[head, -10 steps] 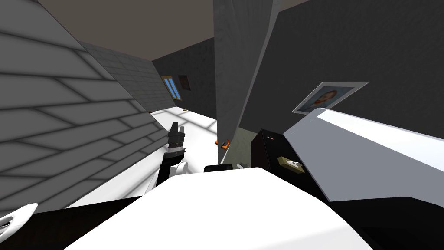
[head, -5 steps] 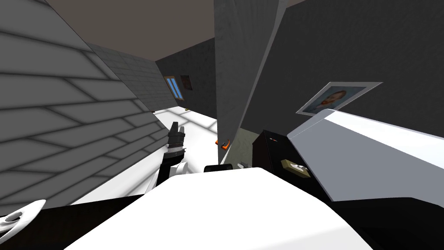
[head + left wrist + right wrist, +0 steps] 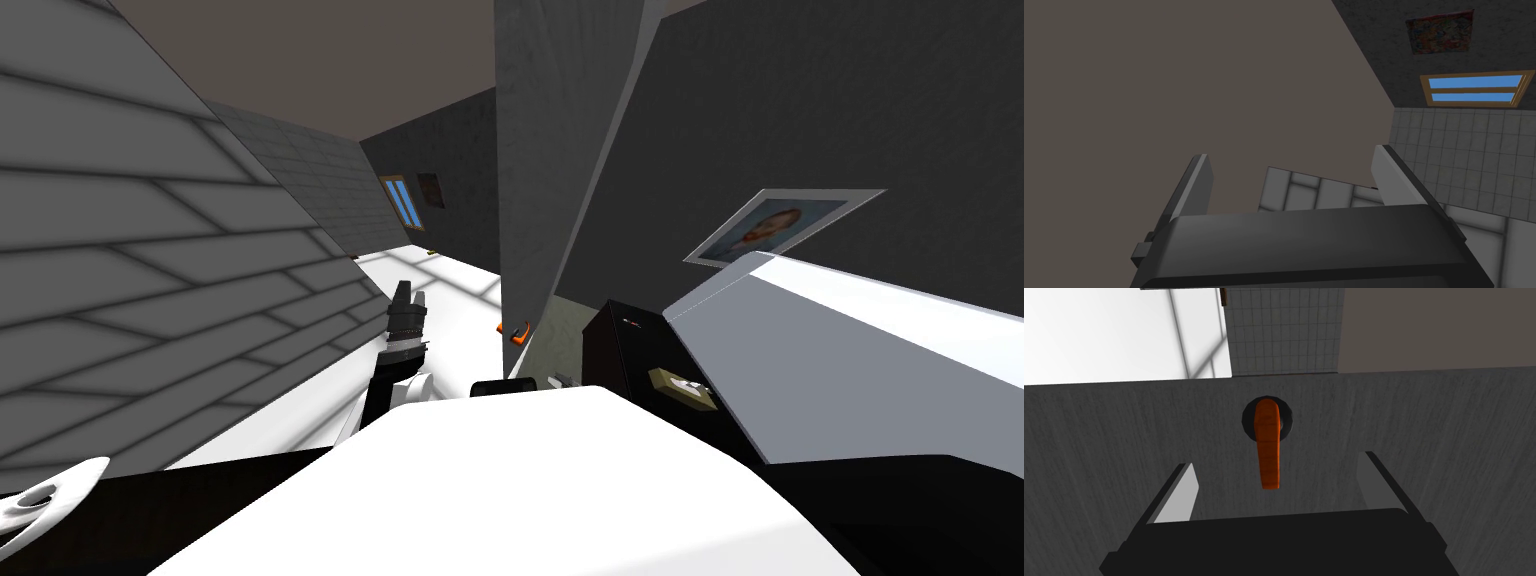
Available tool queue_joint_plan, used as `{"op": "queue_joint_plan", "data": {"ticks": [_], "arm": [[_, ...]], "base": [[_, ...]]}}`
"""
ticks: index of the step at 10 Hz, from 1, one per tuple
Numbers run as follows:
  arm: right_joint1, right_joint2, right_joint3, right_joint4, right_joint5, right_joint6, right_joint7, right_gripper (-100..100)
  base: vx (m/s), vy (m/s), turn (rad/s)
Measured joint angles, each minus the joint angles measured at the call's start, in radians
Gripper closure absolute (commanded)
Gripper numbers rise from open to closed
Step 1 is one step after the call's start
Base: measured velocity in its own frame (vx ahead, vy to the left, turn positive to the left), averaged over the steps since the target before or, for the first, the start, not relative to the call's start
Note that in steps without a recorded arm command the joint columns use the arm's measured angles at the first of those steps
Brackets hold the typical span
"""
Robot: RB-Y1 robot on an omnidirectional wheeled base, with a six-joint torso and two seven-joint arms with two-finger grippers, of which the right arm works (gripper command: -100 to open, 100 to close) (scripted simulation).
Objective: Push the door open
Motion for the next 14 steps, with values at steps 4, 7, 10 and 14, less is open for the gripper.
{"op": "queue_joint_plan", "data": {"ticks": [4, 7, 10, 14], "arm": [[-0.001, -0.001, -0.007, 0.004, -0.010, 0.007, -0.009, -100], [-0.004, -0.001, -0.014, 0.007, -0.022, 0.022, -0.027, -100], [-0.005, 0.000, -0.014, 0.009, -0.022, 0.021, -0.026, -100], [-0.005, 0.000, -0.014, 0.009, -0.022, 0.021, -0.026, -100]], "base": [[0.026, 0.016, 0.047], [0.024, 0.024, 0.014], [-0.001, -0.002, 0.003], [0.015, 0.010, 0.020]]}}
